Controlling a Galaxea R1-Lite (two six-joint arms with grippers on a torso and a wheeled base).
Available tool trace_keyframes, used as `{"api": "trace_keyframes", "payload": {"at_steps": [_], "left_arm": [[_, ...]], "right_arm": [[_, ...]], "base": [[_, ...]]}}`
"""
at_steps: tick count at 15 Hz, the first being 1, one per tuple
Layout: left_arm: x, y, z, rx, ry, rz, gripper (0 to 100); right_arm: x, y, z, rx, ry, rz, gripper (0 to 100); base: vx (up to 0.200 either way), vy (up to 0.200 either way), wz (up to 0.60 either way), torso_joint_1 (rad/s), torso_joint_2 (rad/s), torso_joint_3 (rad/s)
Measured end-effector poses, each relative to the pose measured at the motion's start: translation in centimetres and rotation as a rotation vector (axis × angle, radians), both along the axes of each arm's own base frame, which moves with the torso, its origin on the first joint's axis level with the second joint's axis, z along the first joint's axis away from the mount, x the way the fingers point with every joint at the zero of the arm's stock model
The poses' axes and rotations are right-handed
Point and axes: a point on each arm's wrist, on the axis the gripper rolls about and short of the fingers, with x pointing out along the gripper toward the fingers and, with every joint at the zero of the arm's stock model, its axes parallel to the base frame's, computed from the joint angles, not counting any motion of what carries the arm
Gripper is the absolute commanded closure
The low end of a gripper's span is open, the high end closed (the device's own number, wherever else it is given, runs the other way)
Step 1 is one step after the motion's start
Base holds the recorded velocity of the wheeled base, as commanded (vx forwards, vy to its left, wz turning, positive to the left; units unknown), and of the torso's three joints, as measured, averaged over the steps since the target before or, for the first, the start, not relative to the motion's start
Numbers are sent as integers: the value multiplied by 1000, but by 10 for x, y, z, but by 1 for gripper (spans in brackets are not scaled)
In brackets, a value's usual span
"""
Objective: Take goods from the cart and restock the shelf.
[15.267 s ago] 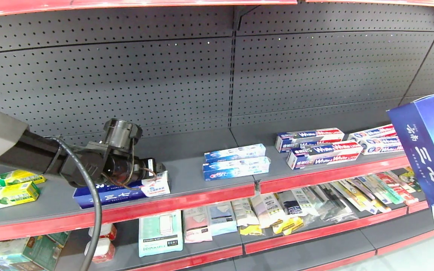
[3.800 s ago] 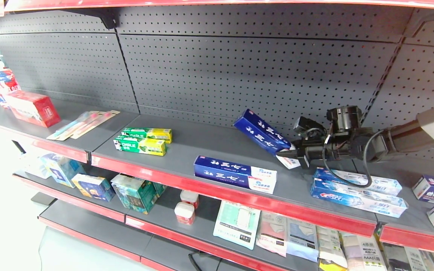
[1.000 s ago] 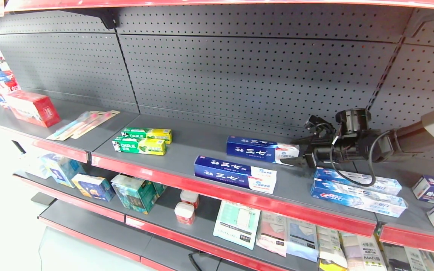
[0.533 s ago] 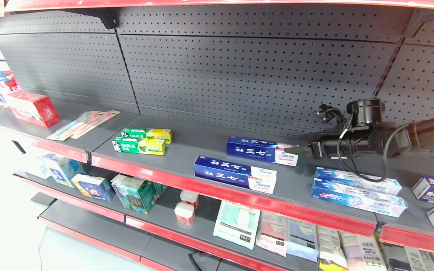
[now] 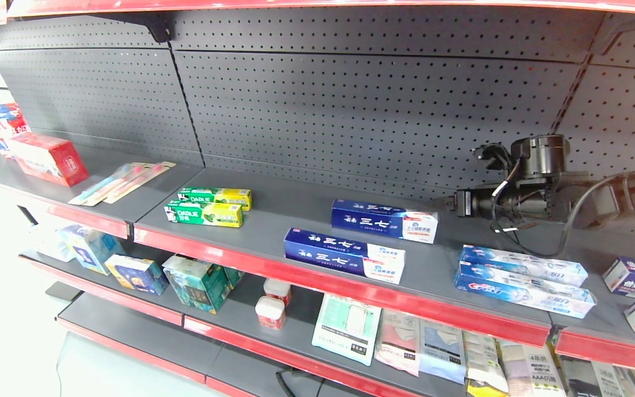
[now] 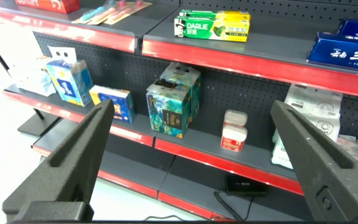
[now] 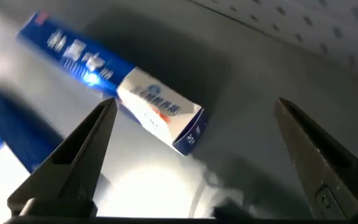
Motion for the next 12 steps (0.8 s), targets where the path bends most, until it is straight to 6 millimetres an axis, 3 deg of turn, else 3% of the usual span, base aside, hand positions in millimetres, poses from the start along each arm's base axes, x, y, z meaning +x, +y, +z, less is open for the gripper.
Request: {"api": "trace_keyframes", "payload": {"at_steps": [5,12], "left_arm": [[0,0,0,0,0,0,0],[0,0,0,0,0,0,0]], "right_arm": [[4,11,-15,-55,42,-140,0],[10,16,-19,32,73,-187,0]], "base": [[0,0,0,0,0,0],[0,0,0,0,0,0]]}}
